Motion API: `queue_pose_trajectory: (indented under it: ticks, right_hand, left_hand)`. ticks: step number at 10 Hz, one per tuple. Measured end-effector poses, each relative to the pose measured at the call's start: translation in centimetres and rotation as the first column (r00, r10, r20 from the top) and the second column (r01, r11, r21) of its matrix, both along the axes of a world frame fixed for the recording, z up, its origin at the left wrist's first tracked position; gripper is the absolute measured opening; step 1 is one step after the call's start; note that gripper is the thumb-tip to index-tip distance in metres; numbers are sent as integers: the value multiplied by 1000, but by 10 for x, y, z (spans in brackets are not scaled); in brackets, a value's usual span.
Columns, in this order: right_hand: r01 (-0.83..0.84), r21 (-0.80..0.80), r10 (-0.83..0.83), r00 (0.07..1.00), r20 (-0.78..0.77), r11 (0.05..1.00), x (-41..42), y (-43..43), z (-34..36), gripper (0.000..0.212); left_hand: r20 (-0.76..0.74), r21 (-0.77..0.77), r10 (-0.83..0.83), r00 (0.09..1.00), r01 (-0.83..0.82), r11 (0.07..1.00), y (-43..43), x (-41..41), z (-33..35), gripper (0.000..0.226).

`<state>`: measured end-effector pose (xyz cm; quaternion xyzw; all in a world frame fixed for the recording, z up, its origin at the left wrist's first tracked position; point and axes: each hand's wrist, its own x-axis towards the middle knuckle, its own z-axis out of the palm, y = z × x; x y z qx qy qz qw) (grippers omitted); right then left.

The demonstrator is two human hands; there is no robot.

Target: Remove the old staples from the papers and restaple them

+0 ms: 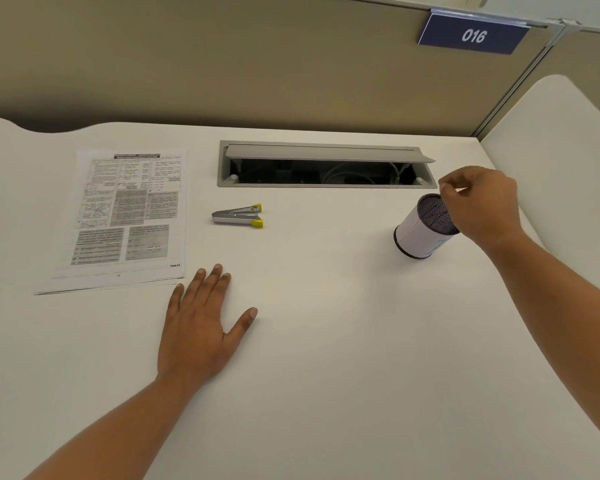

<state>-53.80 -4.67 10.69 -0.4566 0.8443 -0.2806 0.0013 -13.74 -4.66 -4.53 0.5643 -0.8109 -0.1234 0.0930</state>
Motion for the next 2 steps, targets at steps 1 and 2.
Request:
queue_pose_trajectory:
  ticks: [1, 2]
  right_hand:
    - [-41, -36, 43, 997, 70, 999, 30, 9, -6, 19]
    - [-150, -37, 154, 977, 147, 988, 72, 25, -31, 13]
  left_hand:
    - [-19, 7, 1, 1000, -1, 1000, 0, 0, 3, 84]
    - [-18, 22, -14, 1000, 15, 1000, 2, -1, 2, 84]
